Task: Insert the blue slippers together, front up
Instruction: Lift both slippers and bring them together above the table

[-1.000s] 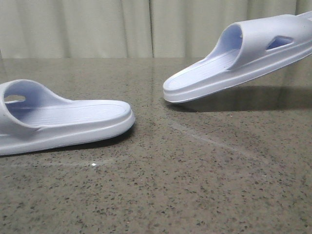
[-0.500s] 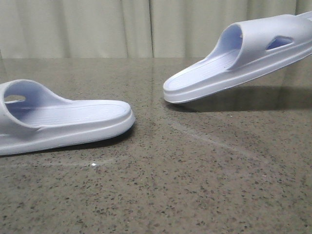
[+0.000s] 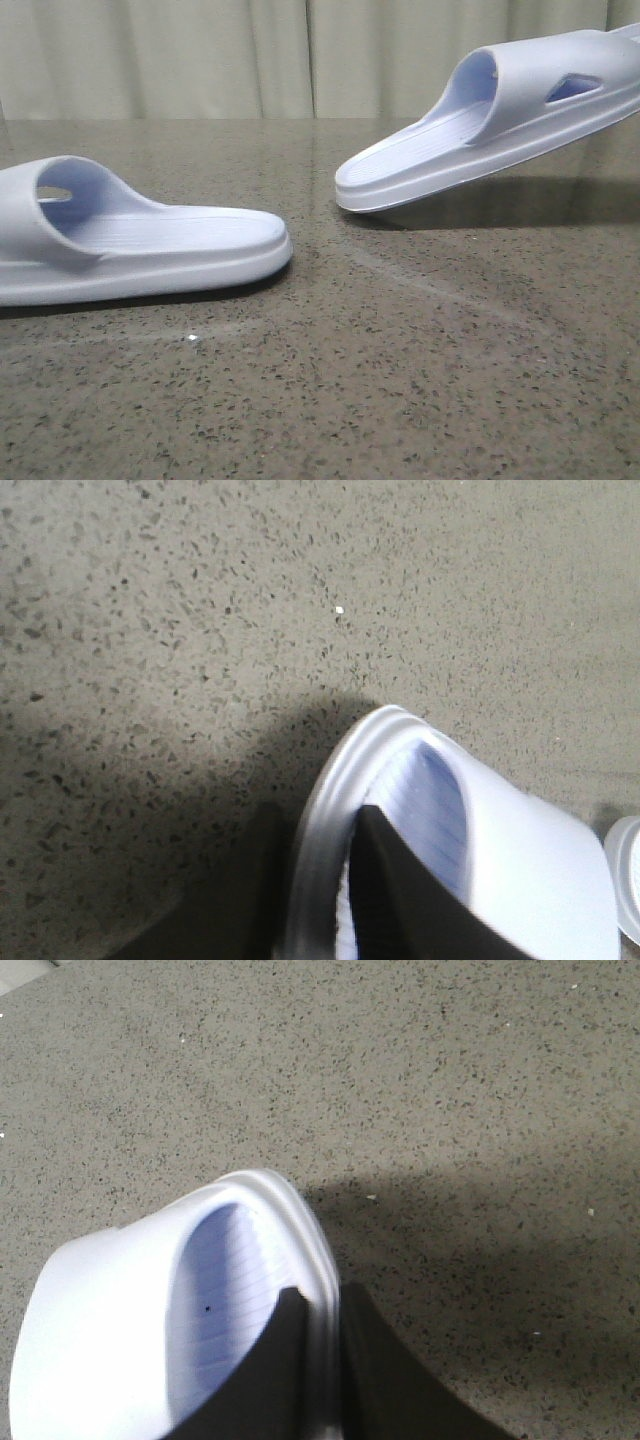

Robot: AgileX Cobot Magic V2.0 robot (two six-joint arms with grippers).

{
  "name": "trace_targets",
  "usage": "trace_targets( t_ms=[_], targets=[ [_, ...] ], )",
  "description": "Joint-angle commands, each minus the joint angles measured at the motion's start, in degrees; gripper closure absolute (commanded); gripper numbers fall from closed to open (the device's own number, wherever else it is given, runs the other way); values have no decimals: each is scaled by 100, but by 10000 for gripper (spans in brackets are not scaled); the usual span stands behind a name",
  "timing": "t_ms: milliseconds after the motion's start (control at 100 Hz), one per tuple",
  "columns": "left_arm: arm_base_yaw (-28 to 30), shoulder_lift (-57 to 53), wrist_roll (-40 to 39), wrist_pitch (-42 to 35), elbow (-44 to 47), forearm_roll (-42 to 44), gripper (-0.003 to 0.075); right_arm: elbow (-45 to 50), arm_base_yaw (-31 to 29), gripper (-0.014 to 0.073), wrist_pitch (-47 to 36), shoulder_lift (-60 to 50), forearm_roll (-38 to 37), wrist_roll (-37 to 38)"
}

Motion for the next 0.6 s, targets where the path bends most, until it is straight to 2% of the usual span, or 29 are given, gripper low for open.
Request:
trace_targets(
  t_ms=[0,110,330,590],
  targets=[
    [13,-27,22,-155,-130,-259,673,-203,-39,701,-332,-153,86,-32],
    [13,-27,22,-235,-130,-273,704,-203,-39,701,-332,-153,86,-32],
    [13,-27,64,-279,-130,-333,704,-203,-39,701,-332,-153,86,-32],
    [13,-27,759,-212,-143,-1077,704,-203,-39,701,-332,-153,86,-32]
  ],
)
